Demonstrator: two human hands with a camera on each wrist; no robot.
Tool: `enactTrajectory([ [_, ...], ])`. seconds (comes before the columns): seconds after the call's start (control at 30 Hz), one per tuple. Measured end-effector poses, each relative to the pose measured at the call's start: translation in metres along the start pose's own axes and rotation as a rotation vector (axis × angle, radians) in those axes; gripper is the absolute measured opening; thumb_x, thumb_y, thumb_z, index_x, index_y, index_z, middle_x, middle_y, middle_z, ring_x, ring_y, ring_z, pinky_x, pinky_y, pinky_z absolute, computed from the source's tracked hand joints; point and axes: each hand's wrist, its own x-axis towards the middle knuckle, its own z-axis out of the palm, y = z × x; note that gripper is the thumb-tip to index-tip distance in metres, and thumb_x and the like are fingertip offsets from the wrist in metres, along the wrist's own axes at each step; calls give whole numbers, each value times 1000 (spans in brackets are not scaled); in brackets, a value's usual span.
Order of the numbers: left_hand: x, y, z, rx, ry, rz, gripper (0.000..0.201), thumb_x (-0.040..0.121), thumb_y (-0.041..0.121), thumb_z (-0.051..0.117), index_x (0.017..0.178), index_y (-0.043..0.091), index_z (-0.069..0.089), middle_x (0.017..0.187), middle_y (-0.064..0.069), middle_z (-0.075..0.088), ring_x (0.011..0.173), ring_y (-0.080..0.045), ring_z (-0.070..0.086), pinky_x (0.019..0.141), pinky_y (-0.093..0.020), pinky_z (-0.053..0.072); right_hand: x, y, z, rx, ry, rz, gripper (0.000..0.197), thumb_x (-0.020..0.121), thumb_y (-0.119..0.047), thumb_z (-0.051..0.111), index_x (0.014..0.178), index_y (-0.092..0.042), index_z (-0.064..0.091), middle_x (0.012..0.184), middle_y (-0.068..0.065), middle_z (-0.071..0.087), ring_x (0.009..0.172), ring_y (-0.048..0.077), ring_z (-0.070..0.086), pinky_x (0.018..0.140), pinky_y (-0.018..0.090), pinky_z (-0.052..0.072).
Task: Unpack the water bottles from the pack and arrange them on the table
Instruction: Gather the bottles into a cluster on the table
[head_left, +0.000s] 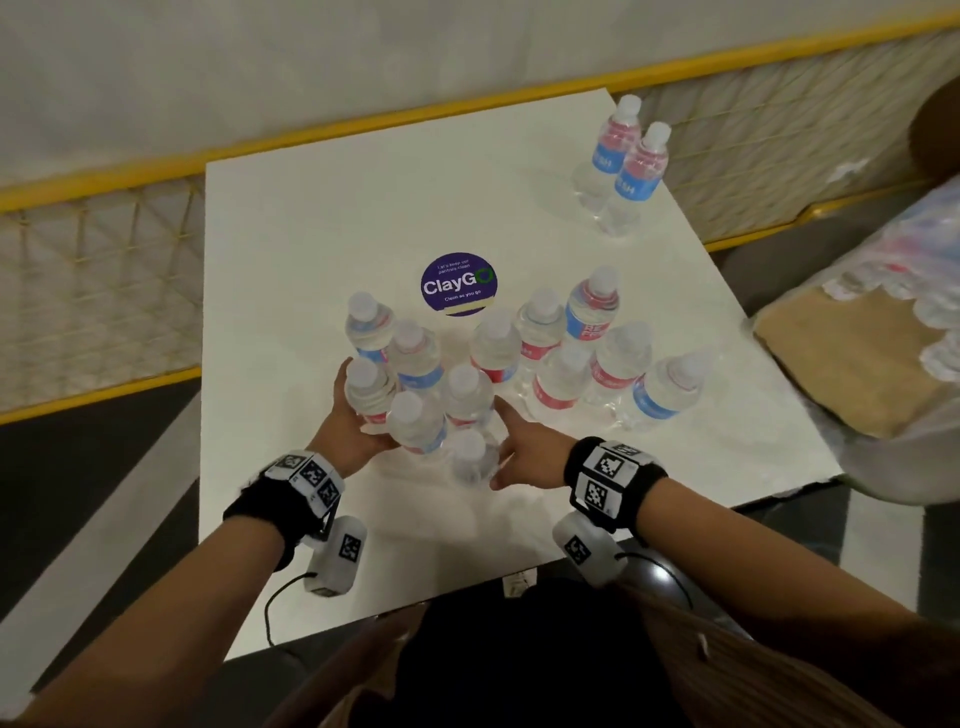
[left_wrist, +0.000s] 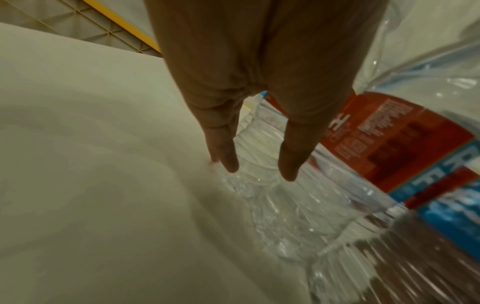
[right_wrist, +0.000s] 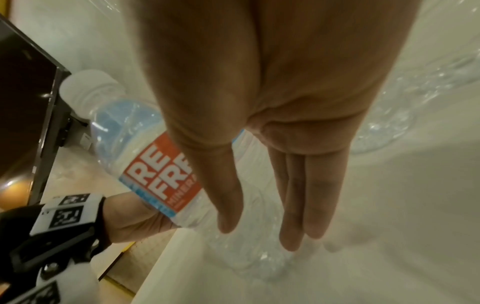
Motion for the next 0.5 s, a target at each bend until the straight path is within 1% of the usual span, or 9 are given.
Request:
enactTrajectory([
  [0.03,-1,-5,-1,10,-19,-16,104,40,34,85,127,20,29,133,-9,45,116,-15,52,100,-32,44,2,-2,1,19,4,8,113,76,-20,75,148,-30,-12,115,15,64,105,24,62,93,34,48],
  [0.07,-1,-11,-4,27,-35,-37,108,41,33,84,130,17,26,136,-10,43,119,-19,50,99,-27,45,4,-3,1,29,10,12,113,76,-20,75,148,-29,-12,115,14,64,105,24,61,93,34,47],
  [0.13,3,-15,-7,80,-91,-45,113,41,34,82,133,12,22,136,-12,41,118,-19,50,91,-9,44,7,-6,2,40,25,10,114,75,-17,75,148,-29,-12,110,11,64,105,25,61,96,35,46],
  [0.17,6,-19,-9,89,-109,-48,113,40,35,81,133,12,21,136,-11,41,116,-14,51,89,-6,44,6,-6,3,58,34,13,115,75,-16,75,148,-30,-12,106,9,64,104,25,61,97,36,46],
  [0.27,10,-25,-15,70,-164,-31,115,40,36,80,133,22,14,135,-1,37,114,0,47,92,-15,45,5,-6,8,119,73,50,110,75,-14,75,149,-30,-5,102,3,61,101,23,61,97,36,46],
  [0.33,12,-26,-15,83,-203,4,112,45,32,82,133,25,12,129,10,36,110,9,45,88,-5,41,3,-4,10,221,100,115,95,77,-10,72,148,-26,10,98,1,63,89,18,62,88,31,50],
  [0.37,14,-30,-16,73,-209,24,106,51,20,86,129,27,14,124,16,35,106,16,44,83,0,40,1,-3,9,274,108,169,83,79,-8,70,145,-20,22,93,0,63,82,15,61,80,28,51],
  [0.43,21,-40,-18,57,-231,87,97,58,-5,85,129,16,21,126,3,41,104,18,49,81,2,42,-8,0,4,331,133,298,53,84,-12,66,133,-3,46,86,3,64,76,14,61,70,24,51],
  [0.5,30,-51,-20,37,-273,111,109,56,10,89,137,-4,19,134,-20,42,118,-9,54,86,-6,46,-19,7,-4,391,207,409,42,84,-23,68,116,3,60,87,8,66,79,19,63,71,27,52],
])
